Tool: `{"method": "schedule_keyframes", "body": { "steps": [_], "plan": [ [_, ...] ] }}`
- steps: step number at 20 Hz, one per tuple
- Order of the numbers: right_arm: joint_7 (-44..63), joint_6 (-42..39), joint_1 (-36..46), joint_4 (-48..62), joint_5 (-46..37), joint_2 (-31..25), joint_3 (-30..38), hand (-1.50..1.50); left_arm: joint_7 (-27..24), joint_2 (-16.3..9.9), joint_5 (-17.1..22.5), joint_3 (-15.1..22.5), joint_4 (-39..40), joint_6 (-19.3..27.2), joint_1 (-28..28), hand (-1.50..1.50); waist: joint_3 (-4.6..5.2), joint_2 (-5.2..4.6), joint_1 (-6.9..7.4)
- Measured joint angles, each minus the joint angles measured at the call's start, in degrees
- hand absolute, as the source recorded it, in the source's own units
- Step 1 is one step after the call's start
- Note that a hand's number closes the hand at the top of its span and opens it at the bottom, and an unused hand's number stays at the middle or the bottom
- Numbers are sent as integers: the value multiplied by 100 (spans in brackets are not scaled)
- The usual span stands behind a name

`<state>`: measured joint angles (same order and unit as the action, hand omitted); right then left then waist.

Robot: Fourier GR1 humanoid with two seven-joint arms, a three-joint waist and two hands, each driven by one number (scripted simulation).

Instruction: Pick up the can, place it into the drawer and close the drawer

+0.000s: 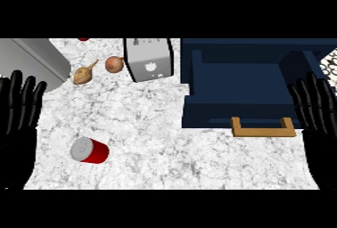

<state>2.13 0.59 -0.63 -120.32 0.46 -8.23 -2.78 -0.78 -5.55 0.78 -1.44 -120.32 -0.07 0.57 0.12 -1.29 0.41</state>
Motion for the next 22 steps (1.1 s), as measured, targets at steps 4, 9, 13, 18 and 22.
{"method": "schedule_keyframes", "body": {
  "steps": [4,9,13,18,22],
  "plan": [
    [-34,3,6,58,13,82,-24,-150,-79,-307,777,-73,-8,-768,90,-150,-4,87,0],
    [342,327,-295,159,20,198,263,-150,256,-972,1580,-4,105,-1861,655,-150,-3,117,-23],
    [732,437,-523,92,178,121,647,-150,573,-1586,2310,-487,134,-2494,1105,-150,-8,133,-14],
    [693,272,-1030,-93,443,94,947,-150,833,-2137,3324,-1307,82,-3148,1557,-150,-11,142,-19],
    [538,-49,-1412,-197,792,5,1304,-150,1061,-2318,3862,-1741,32,-3498,1790,-150,-13,143,-29]
  ]
}}
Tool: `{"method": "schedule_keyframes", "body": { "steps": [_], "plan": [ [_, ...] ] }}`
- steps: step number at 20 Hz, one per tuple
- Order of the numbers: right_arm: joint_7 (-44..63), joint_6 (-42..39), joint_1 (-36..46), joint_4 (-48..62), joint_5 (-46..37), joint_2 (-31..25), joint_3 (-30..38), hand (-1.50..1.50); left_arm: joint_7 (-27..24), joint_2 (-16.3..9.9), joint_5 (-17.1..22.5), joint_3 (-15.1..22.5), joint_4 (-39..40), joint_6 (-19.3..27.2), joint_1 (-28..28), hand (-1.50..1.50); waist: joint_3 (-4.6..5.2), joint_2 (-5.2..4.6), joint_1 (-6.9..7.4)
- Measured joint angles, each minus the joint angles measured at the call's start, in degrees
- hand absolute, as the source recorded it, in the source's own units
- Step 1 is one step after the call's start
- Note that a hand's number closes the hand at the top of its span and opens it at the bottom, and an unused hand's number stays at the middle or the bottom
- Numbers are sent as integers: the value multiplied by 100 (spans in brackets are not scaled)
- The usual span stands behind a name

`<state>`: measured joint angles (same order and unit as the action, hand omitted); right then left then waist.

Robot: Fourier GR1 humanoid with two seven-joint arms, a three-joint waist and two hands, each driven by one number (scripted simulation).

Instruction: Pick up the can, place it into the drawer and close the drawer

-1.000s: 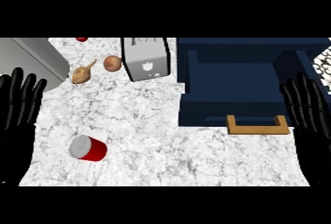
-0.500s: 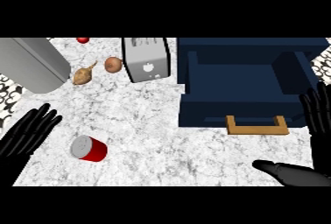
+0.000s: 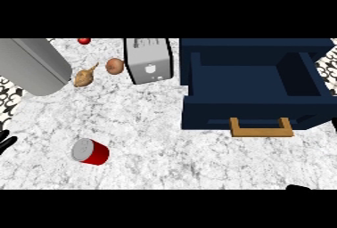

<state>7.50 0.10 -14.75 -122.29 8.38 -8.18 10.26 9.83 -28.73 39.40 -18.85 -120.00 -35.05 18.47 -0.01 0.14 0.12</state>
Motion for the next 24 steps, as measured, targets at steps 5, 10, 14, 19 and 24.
{"method": "schedule_keyframes", "body": {
  "steps": [5,10,14,19,24],
  "plan": [
    [-271,-343,-313,38,248,14,296,-150,108,-20,455,-560,56,-460,303,-150,-1,-1,2],
    [-361,-638,-486,21,509,-30,570,-150,627,-209,1184,-767,159,-243,236,-150,-3,-5,-16],
    [-519,-887,-680,65,718,-20,781,-150,1077,-324,1791,-766,207,40,201,-150,-4,-5,-27],
    [-608,-1237,-848,119,1014,-115,1158,-150,1501,-279,2076,-570,398,288,-61,-150,-2,-8,-43],
    [-596,-1447,-985,-12,1131,-15,1326,-150,1747,30,1805,-247,576,411,-322,-150,0,-9,-48]
  ]
}}
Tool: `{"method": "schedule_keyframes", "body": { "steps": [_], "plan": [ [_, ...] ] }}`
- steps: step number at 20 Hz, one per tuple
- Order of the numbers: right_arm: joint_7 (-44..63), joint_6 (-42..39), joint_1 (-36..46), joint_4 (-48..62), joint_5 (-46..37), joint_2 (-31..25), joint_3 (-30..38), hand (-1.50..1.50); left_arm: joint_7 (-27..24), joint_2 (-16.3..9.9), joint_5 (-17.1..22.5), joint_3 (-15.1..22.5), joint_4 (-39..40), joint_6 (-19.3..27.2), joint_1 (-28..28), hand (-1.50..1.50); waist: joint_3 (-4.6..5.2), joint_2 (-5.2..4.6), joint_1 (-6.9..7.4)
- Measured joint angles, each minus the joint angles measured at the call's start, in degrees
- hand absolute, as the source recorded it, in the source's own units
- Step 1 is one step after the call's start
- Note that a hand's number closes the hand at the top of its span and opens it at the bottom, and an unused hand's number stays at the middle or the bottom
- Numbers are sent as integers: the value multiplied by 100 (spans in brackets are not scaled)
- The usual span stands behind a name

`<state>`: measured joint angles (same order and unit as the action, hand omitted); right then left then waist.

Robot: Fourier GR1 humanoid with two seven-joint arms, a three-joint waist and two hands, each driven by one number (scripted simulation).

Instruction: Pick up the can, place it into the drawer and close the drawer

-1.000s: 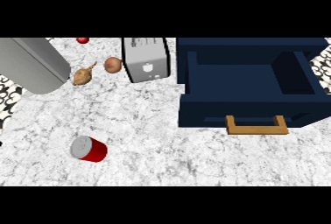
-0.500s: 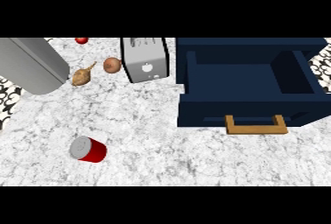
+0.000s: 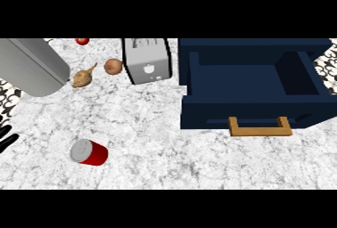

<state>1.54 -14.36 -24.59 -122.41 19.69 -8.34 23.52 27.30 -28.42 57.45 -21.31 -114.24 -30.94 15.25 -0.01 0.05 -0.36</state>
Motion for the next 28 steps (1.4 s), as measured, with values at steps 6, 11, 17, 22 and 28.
{"method": "schedule_keyframes", "body": {
  "steps": [6,11,17,22,28],
  "plan": [
    [67,-230,-34,-30,58,89,214,-150,98,436,-675,387,254,230,-528,-150,1,-2,-1],
    [330,-369,23,-78,370,-19,559,-150,-68,850,-1371,664,510,154,-678,-150,2,-2,4],
    [258,-680,-22,9,450,81,822,-150,-580,1346,-2409,926,1040,-11,-817,-150,2,-2,2],
    [392,-788,9,-50,488,131,960,-150,-1218,1581,-3108,910,1606,-216,-787,-150,4,-2,10],
    [509,-984,34,-101,590,216,1130,-150,-1911,1625,-3668,723,2418,-326,-985,-150,3,-3,6]
  ]
}}
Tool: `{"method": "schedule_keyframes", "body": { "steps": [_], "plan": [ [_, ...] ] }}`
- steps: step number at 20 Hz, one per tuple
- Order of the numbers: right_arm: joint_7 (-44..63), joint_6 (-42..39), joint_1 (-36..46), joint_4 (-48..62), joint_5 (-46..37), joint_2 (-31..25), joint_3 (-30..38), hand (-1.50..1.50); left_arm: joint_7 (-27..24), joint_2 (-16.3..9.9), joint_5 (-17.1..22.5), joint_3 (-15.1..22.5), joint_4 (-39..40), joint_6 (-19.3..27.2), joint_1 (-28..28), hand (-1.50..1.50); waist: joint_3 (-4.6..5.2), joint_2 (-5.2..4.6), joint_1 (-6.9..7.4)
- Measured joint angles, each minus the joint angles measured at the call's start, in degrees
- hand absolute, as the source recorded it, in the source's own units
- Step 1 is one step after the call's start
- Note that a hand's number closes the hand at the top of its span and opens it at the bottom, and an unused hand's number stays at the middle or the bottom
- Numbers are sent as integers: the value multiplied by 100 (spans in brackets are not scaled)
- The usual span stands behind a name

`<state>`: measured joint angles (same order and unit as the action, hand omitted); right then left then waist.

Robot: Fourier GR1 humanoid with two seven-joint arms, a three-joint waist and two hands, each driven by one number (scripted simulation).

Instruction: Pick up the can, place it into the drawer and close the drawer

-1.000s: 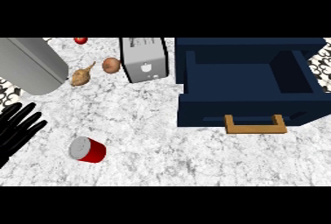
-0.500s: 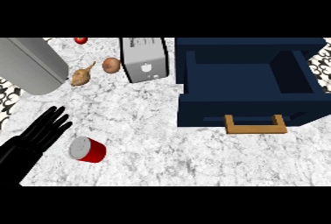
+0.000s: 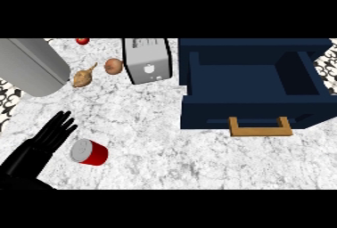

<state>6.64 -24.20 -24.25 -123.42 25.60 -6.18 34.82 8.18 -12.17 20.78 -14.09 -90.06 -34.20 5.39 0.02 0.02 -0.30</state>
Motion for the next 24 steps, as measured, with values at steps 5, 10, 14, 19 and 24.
{"method": "schedule_keyframes", "body": {
  "steps": [5,10,14,19,24],
  "plan": [
    [-8,-200,-84,-40,33,119,150,-150,-775,-5,-558,-116,822,-61,-150,-150,1,-1,-9],
    [14,-361,7,38,24,138,307,-150,-1428,-14,-1066,-103,1618,-23,-365,-150,1,-2,-8],
    [14,-443,20,11,-65,268,354,-150,-2025,-147,-1407,-120,2406,-102,-559,-150,1,-4,-9],
    [196,-486,70,-115,61,301,480,-150,-2537,-308,-1627,-174,3463,-169,-1006,-150,2,-5,-18],
    [358,-537,94,-220,172,317,597,-150,-2996,-349,-1814,-115,4147,-232,-1179,-150,2,-3,-14]
  ]
}}
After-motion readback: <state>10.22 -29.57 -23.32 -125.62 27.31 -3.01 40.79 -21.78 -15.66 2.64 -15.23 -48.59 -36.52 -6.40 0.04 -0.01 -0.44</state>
